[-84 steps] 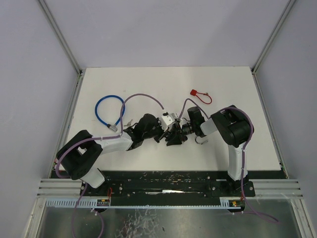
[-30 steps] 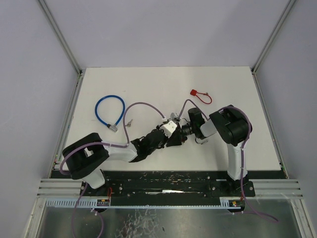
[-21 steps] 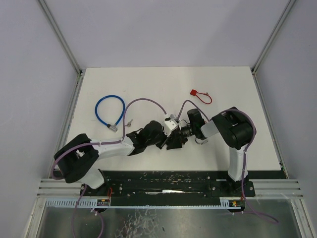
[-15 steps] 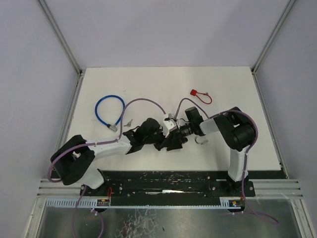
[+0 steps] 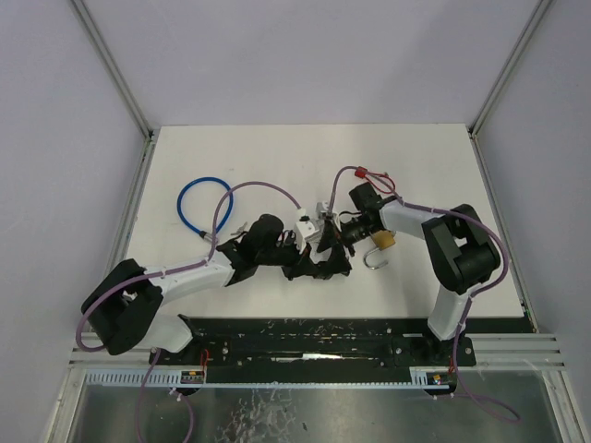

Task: Lock with the key
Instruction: Lock the lock.

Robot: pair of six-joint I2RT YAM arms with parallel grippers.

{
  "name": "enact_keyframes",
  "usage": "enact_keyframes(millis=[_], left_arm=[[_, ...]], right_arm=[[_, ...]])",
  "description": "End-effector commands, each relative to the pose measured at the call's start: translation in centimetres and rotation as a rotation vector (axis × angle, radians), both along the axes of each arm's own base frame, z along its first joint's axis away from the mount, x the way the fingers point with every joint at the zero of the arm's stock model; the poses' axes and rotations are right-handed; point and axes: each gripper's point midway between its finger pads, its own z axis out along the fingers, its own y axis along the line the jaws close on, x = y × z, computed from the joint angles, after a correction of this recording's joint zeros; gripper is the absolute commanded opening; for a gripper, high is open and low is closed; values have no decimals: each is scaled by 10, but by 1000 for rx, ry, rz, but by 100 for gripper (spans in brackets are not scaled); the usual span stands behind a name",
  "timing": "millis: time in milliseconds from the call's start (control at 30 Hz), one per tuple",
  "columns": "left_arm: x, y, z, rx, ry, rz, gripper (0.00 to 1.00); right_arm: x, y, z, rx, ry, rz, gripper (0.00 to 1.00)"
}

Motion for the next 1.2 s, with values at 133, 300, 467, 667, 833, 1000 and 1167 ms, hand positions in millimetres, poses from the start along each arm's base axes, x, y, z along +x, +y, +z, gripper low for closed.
enact_keyframes(millis=[133, 300, 467, 667, 833, 1000, 1167], left_arm=[[-15, 4, 30, -145, 38, -98, 0], [-9, 11, 50, -247, 39, -92, 0], [2, 22, 73, -384, 46, -65, 0], [17, 26, 100, -478, 1, -61, 0], [18, 21, 116, -513, -15, -111, 0], [18, 20, 122, -523, -23, -115, 0], [20, 21, 126, -533, -31, -92, 0]], right_arm=[[30, -20, 53, 16, -155, 63, 99], [31, -27, 73, 18, -168, 66, 99], [23, -35, 88, -19, -193, 39, 99], [1, -43, 100, -38, -116, -24, 100], [-9, -42, 102, -28, -40, -73, 93], [-6, -39, 109, -20, -22, -91, 60], [-12, -38, 108, -12, 17, -88, 37]])
